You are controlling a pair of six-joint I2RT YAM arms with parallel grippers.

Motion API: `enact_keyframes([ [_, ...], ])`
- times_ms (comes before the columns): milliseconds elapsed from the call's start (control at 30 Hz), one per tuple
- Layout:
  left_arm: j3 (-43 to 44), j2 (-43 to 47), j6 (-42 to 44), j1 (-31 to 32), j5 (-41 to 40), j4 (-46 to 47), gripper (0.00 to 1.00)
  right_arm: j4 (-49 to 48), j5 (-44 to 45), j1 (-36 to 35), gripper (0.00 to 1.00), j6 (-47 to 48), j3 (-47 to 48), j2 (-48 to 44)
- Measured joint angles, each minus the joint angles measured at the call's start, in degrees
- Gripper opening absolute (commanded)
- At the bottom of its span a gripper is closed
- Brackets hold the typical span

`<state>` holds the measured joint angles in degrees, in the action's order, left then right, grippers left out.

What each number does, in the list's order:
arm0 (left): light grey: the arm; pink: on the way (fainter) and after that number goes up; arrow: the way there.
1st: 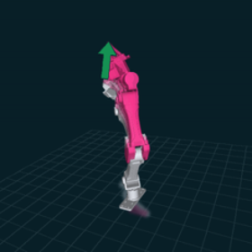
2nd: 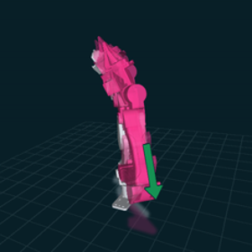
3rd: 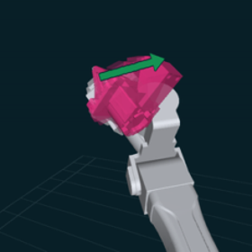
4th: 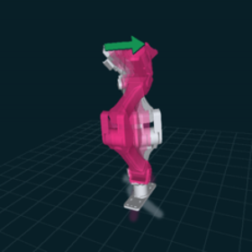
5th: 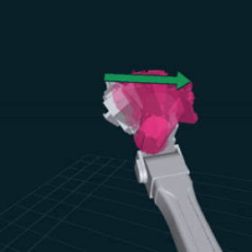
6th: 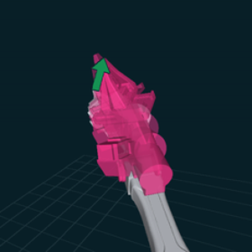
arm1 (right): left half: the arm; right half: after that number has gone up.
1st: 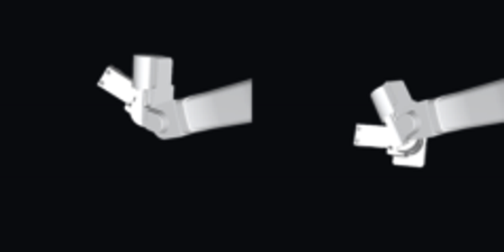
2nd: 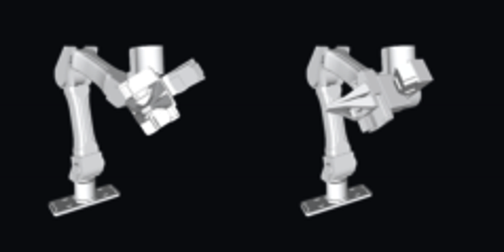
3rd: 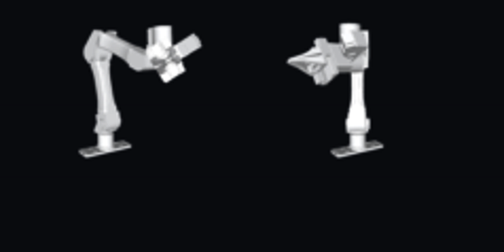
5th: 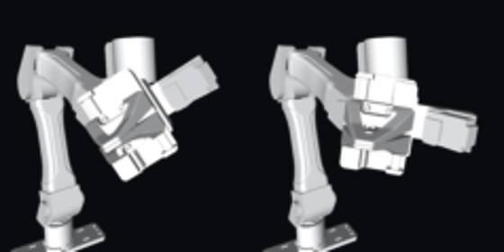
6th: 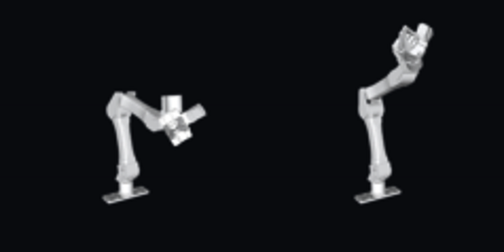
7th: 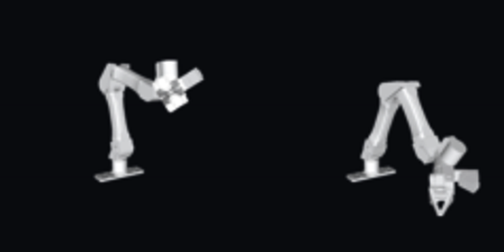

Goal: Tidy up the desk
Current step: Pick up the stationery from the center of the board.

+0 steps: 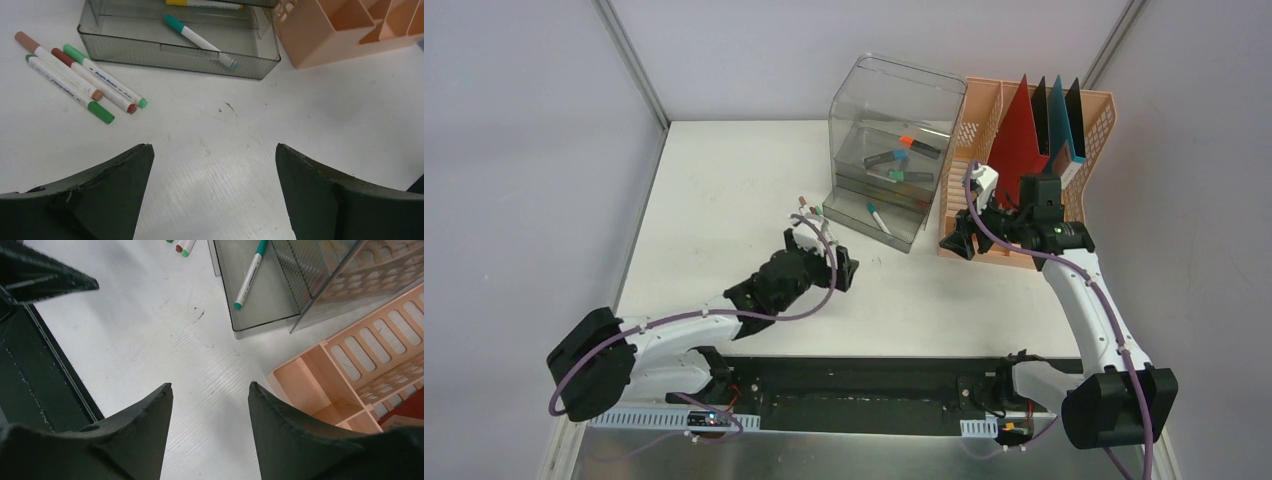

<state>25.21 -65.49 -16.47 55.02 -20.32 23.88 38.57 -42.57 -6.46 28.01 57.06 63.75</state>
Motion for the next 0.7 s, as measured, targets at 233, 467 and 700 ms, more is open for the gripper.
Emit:
enact_keyframes([
  [233,5.97,1.81,-10.14,-12.79,12.63,-11.87,0.93,-0.11,0.63,0.02,0.59,-0.09,0.00,-0.48],
  [467,17.09,-8.63,-19.02,-20.96,17.55,-25.81,0.77,-0.20,1.73,0.07,0.59,0.17,0.00,-1.20],
  [700,34.29,-23.80,-23.85,-22.16,11.72,-44.37,0.48,-0.59,3.67,0.11,0.58,1.14,-0.20,-1.44],
])
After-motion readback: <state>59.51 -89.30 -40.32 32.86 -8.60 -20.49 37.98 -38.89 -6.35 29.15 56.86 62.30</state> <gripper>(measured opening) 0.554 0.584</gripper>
